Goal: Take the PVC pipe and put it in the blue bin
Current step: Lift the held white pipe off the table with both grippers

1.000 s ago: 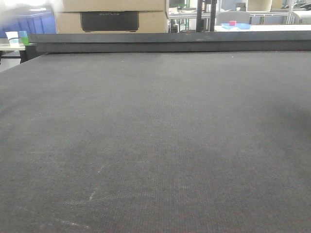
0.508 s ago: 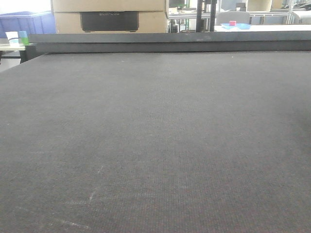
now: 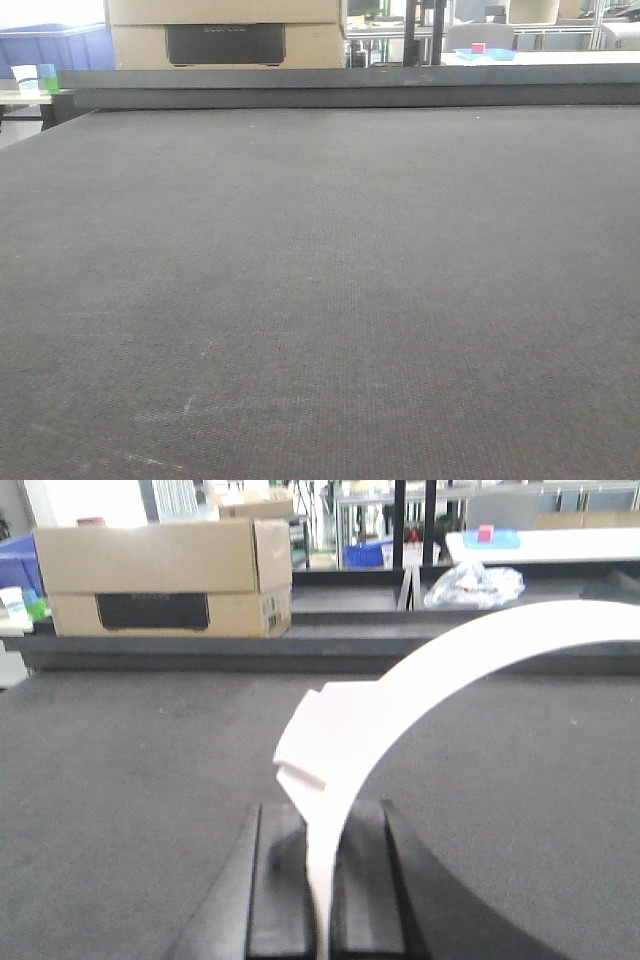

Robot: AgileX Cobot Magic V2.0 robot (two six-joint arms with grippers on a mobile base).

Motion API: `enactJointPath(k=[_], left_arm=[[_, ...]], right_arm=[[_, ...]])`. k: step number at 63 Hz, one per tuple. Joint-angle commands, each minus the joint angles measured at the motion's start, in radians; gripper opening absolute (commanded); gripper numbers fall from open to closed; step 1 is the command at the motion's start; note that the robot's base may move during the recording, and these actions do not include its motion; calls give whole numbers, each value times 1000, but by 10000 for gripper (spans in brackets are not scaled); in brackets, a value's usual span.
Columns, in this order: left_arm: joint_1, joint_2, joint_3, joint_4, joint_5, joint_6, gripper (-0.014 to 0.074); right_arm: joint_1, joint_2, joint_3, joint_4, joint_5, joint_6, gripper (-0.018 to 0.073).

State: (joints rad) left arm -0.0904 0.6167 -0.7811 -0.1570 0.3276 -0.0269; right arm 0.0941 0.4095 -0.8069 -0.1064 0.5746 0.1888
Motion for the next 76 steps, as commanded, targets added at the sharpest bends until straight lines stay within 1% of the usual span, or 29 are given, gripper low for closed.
enactJointPath(k=[1, 6, 10, 76], left_arm=[[-51, -6, 0, -14, -36, 0, -111], [-81, -6, 0, -14, -36, 0, -111], [-94, -6, 0, -14, -38, 0, -111], [-94, -6, 0, -14, -38, 0, -111]], right_arm=[[-1, -12, 1, -11, -35, -7, -167], [-1, -12, 1, -11, -35, -7, -167], [-1, -12, 1, -11, -35, -7, -167], [-1, -12, 1, -11, -37, -7, -167]])
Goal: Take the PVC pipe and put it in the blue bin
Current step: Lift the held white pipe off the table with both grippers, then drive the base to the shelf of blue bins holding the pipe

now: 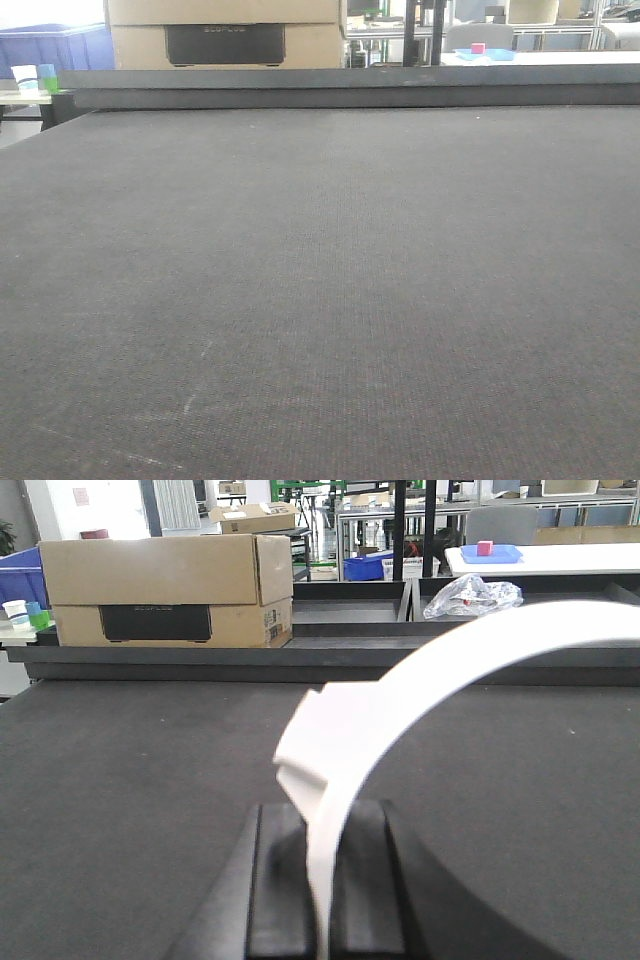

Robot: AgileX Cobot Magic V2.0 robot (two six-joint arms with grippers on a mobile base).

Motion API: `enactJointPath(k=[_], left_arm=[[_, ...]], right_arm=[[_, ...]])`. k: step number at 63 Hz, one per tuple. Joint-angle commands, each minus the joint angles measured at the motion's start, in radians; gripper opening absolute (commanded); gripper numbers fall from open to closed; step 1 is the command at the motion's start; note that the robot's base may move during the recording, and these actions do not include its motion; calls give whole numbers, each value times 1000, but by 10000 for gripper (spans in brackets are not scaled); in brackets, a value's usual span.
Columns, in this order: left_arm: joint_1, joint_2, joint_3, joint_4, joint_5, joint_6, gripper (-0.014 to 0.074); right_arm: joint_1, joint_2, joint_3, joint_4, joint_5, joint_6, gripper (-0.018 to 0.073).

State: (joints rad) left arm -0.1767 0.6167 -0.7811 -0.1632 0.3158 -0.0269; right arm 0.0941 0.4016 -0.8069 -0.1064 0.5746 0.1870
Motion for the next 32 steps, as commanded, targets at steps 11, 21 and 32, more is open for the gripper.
enactJointPath(k=[11, 21, 32], left_arm=[[-7, -6, 0, -8, -26, 0, -111], [-7, -6, 0, -8, -26, 0, -111], [-7, -6, 0, -8, -26, 0, -111]], right_arm=[[-1, -4, 1, -11, -37, -5, -167], [-1, -4, 1, -11, -37, -5, -167], [-1, -4, 1, -11, -37, -5, -167]])
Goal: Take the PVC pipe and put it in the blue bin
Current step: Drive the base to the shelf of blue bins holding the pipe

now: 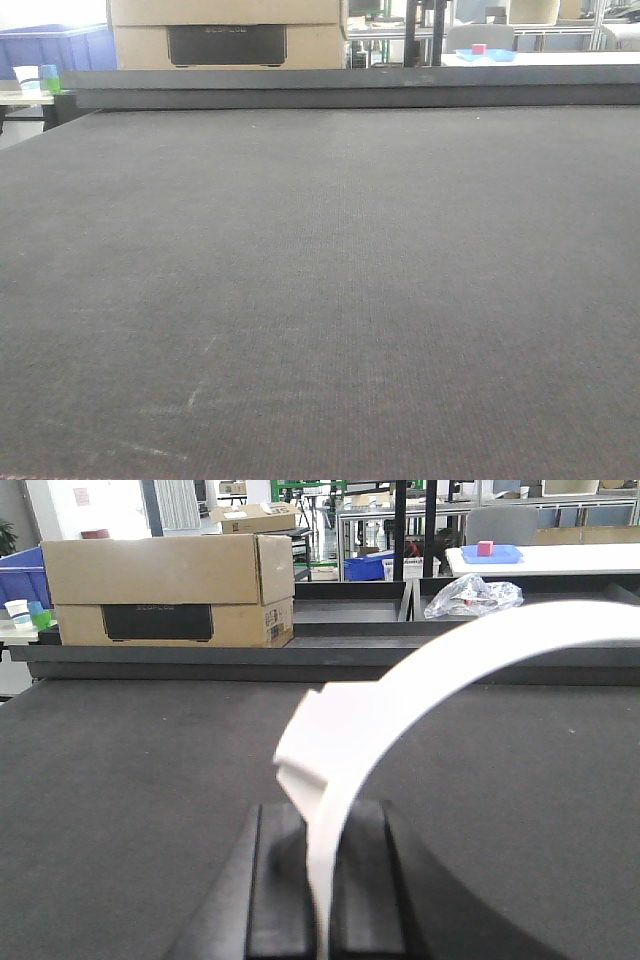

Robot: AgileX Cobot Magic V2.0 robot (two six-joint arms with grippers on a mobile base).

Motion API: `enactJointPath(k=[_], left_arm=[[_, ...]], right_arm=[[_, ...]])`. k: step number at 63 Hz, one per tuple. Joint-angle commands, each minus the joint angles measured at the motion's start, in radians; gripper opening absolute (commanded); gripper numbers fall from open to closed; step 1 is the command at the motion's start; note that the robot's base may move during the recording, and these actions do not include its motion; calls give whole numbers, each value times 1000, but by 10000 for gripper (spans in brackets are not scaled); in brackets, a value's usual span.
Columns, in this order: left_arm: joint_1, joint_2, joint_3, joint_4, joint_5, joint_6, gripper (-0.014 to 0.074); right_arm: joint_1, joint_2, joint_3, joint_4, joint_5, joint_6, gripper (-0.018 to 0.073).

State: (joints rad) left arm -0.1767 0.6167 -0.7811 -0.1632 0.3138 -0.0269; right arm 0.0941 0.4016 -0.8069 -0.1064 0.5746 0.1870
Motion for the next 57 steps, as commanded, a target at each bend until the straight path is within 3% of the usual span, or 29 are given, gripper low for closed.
enactJointPath(k=[1, 57], left_arm=[[-7, -6, 0, -8, -24, 0, -111], [-7, -6, 0, -8, -24, 0, -111]], right_arm=[[-1, -4, 1, -11, -37, -5, -167], [-1, -4, 1, -11, -37, -5, -167]])
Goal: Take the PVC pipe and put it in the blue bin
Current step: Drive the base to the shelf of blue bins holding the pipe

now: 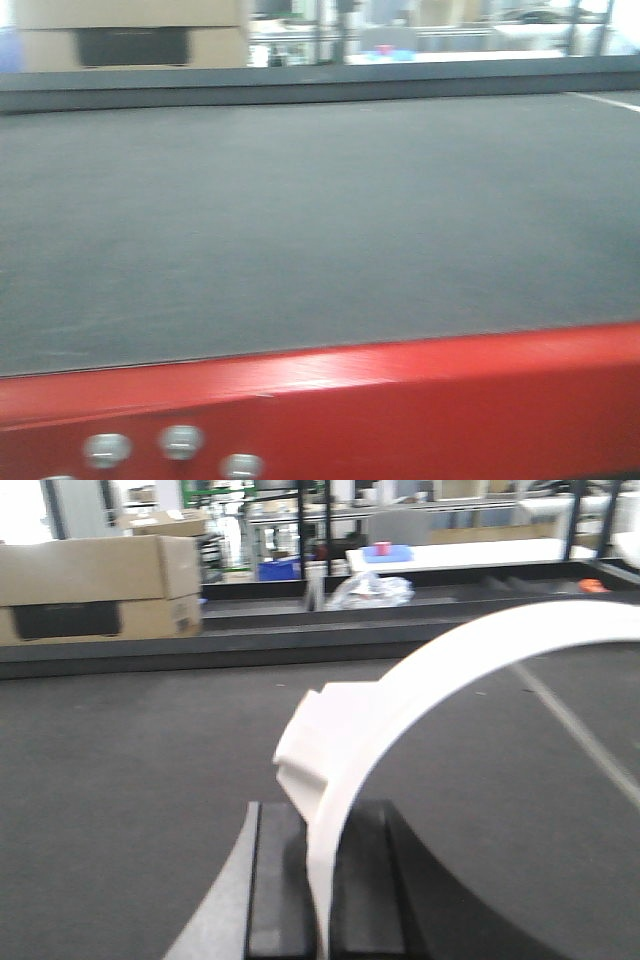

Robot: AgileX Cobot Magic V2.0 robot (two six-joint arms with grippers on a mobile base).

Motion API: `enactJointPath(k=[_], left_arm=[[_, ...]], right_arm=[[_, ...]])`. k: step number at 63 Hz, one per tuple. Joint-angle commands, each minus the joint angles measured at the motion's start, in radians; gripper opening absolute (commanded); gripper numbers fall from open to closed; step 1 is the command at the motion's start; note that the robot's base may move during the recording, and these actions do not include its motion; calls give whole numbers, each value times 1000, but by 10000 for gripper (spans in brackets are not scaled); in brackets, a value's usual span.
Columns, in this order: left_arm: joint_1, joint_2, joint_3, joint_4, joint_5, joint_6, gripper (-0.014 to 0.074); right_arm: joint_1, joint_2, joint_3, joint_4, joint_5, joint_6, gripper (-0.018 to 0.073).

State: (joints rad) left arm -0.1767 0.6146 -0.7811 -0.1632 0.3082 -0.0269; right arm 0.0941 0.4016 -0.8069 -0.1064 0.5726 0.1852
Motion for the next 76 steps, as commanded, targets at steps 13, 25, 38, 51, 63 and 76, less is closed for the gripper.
enactJointPath(k=[13, 25, 38, 51, 63, 76], left_arm=[[-7, -4, 0, -8, -19, 0, -111], [-7, -4, 0, -8, -19, 0, -111], [-7, -4, 0, -8, -19, 0, -111], [-7, -4, 0, -8, -19, 0, -111], [-7, -4, 0, -8, -19, 0, -111], [-7, -4, 0, -8, -19, 0, -111]], right_arm=[[-1, -4, 1, -11, -35, -3, -167], [-1, -4, 1, -11, -35, -3, -167], [-1, -4, 1, -11, -35, -3, -167], [-1, -4, 1, -11, -35, -3, -167], [-1, -4, 1, -11, -35, -3, -167], [-1, -4, 1, -11, -35, -3, -167]])
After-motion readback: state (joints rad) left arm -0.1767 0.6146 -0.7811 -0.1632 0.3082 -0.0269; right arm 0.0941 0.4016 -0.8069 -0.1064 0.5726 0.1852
